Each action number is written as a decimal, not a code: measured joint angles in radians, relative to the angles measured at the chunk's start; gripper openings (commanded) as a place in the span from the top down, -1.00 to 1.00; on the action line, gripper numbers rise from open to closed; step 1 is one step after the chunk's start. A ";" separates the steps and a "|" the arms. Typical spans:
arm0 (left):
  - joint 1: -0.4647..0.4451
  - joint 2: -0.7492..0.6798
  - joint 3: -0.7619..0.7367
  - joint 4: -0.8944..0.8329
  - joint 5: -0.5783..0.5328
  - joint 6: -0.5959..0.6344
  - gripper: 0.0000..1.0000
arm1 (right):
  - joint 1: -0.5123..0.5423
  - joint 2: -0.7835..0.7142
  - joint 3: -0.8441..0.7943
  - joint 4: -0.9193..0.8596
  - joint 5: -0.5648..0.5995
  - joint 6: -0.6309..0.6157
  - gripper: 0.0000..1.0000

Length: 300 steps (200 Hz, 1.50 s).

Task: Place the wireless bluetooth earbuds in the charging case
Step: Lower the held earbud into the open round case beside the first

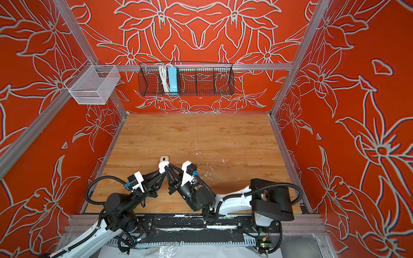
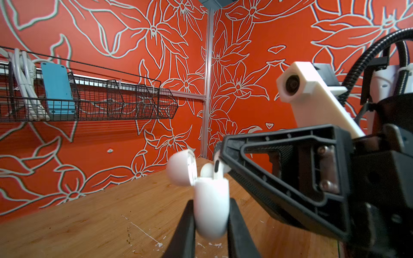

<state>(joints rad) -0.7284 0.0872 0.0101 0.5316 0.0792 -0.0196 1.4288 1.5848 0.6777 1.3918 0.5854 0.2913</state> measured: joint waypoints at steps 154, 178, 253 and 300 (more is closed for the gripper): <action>0.000 0.098 0.000 0.034 0.059 0.033 1.00 | 0.004 -0.289 0.010 -0.436 -0.105 -0.068 -0.44; 0.000 0.138 0.000 0.055 0.116 0.052 1.00 | 0.002 -0.345 -0.022 -0.515 -0.128 -0.078 -0.48; 0.000 0.171 0.000 0.107 0.260 0.095 1.00 | -0.030 -0.472 -0.198 -0.592 -0.334 -0.113 -0.52; 0.000 0.177 0.000 0.116 0.301 0.109 1.00 | -0.033 -0.476 -0.198 -0.604 -0.374 -0.151 -0.32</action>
<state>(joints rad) -0.7288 0.2646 0.0105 0.6476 0.3798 0.0895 1.3960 1.1084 0.4793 0.7879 0.2115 0.1406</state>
